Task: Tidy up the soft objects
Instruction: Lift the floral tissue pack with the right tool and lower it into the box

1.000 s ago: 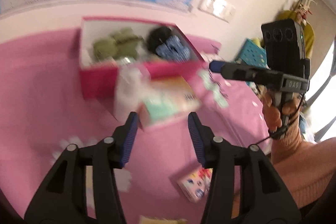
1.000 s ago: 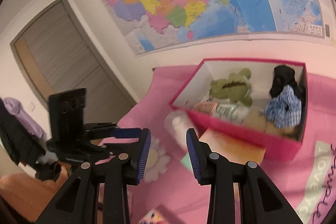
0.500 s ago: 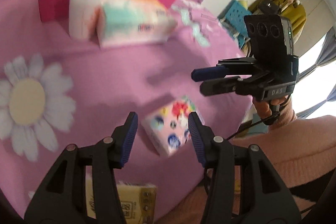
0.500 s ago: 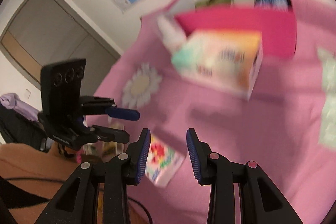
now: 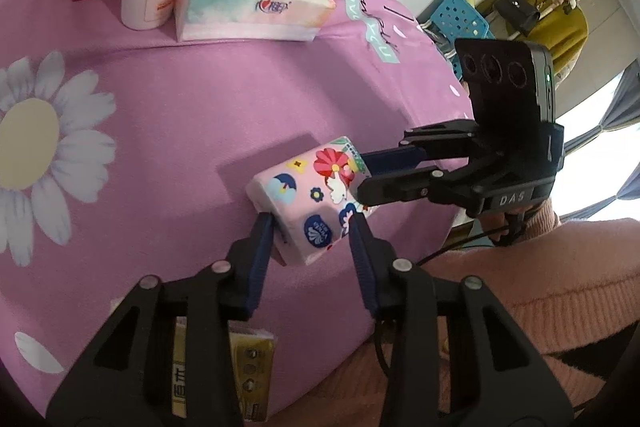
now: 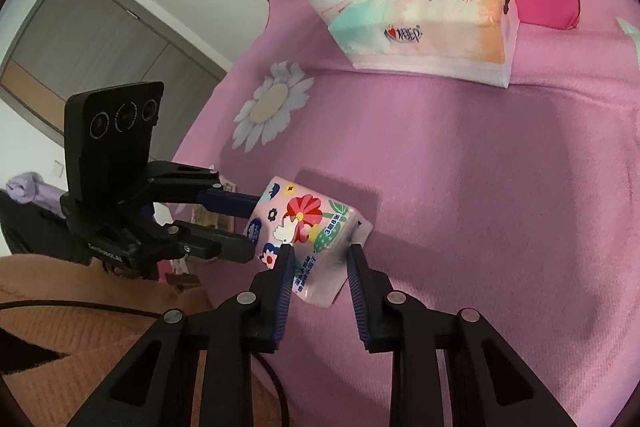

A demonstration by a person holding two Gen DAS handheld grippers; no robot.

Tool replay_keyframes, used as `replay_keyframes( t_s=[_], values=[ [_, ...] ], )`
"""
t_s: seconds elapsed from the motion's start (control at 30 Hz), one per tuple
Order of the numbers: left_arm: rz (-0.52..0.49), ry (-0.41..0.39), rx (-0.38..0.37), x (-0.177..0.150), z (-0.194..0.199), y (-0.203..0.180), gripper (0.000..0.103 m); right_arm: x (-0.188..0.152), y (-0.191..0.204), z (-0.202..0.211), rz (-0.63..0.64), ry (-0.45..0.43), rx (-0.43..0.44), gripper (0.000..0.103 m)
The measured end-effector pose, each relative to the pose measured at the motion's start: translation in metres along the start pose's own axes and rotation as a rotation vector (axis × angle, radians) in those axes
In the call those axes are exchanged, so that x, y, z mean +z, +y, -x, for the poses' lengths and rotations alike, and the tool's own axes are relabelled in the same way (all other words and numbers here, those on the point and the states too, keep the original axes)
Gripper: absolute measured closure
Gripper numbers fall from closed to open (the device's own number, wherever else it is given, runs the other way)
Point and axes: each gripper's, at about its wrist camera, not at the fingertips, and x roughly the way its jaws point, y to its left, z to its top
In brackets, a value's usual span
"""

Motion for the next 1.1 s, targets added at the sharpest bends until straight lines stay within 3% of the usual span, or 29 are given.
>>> replay_keyframes(
  t_s=[0.3, 0.77, 1.1],
  values=[
    [-0.026, -0.076, 0.031, 0.025, 0.012, -0.004, 0.062, 0.013, 0.002, 0.013, 0.019, -0.065, -0.036, 0.080],
    [-0.139, -0.234, 0.092, 0.090, 0.045, -0.019, 0.062, 0.057, 0.004, 0.060, 0.082, -0.242, -0.091, 0.080],
    [-0.169, -0.276, 0.121, 0.131, 0.056, -0.023, 0.062, 0.090, 0.006, 0.084, 0.117, -0.334, -0.129, 0.080]
  ],
)
